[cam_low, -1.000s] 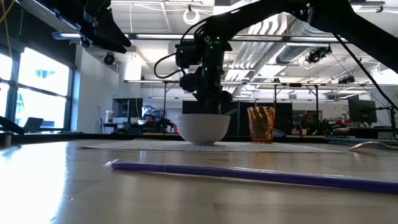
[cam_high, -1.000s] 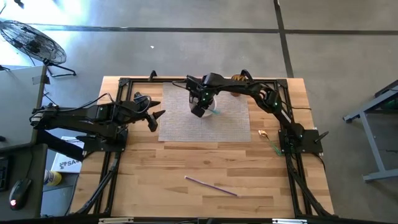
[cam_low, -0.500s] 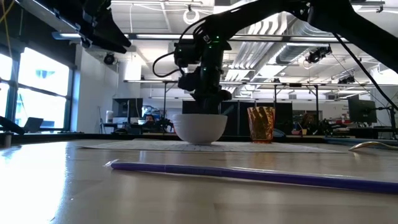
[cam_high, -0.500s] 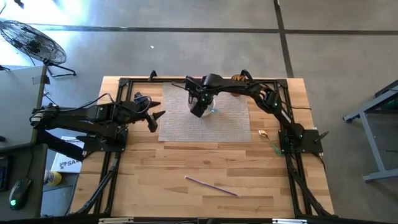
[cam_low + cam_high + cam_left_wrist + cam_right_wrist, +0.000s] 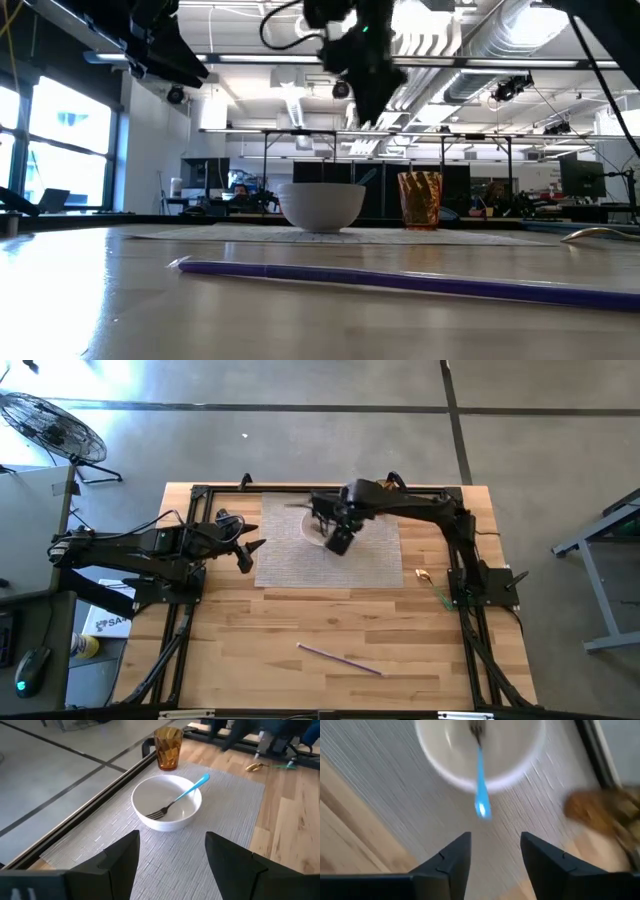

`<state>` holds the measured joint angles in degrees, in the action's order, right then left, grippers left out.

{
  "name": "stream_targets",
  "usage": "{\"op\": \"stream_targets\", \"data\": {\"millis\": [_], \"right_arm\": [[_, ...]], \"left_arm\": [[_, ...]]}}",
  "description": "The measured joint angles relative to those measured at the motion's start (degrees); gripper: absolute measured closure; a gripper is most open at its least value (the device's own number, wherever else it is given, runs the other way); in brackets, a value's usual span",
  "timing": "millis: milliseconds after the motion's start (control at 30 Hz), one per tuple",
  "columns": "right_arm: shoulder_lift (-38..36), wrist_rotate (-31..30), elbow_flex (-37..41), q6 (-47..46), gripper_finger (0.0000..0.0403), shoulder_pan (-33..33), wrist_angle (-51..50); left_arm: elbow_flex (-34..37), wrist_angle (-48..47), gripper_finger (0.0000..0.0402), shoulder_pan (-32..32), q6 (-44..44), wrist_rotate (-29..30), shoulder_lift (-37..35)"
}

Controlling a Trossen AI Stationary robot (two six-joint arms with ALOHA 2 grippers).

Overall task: Pick & Place Utensil
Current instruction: Put the green spoon into the white bowl

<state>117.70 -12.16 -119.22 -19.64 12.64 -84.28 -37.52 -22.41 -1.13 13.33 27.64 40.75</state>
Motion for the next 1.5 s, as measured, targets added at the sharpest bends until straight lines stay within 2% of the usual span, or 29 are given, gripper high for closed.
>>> {"op": "stream_targets", "data": {"millis": [133,267,433,667,900,1133,1400,1500], "right_arm": [[-1.83,-5.47,0.48,-5.81,0.0233,-5.36,-5.74],[-5.54,-0.05,7.63,-8.04,0.0235,-9.19,-2.94],[-11.61,-1.55,23.17,-16.15,0.0234,-12.48,-3.31],[-23.24,3.12,46.59,-29.73,0.0238,-15.16,0.87],[-31.97,6.06,63.33,-38.36,0.0245,-15.2,6.12],[-31.41,6.68,72.35,-41.51,0.0252,-15.38,11.86],[-30.26,7.03,77.01,-44.66,0.0215,-15.38,15.91],[-30.26,4.27,78.37,-44.91,0.0209,-15.38,19.51]], "left_arm": [[0.0,-0.77,0.0181,0.0,0.36,-0.05,0.0],[0.0,-1.55,0.0181,0.0,1.67,-1.82,0.0],[0.02,-2.22,0.0181,0.04,2.92,-3.85,0.0],[1.2,-1.6,0.0181,0.02,3.49,-4.35,0.0],[1.25,-1.02,0.0181,0.02,3.95,-4.61,0.0],[1.27,-0.28,0.0181,0.02,3.94,-4.63,0.0],[1.29,-0.16,0.0181,0.02,3.62,-4.59,0.0],[1.29,-0.18,0.0181,0.02,3.58,-4.59,0.0]]}}
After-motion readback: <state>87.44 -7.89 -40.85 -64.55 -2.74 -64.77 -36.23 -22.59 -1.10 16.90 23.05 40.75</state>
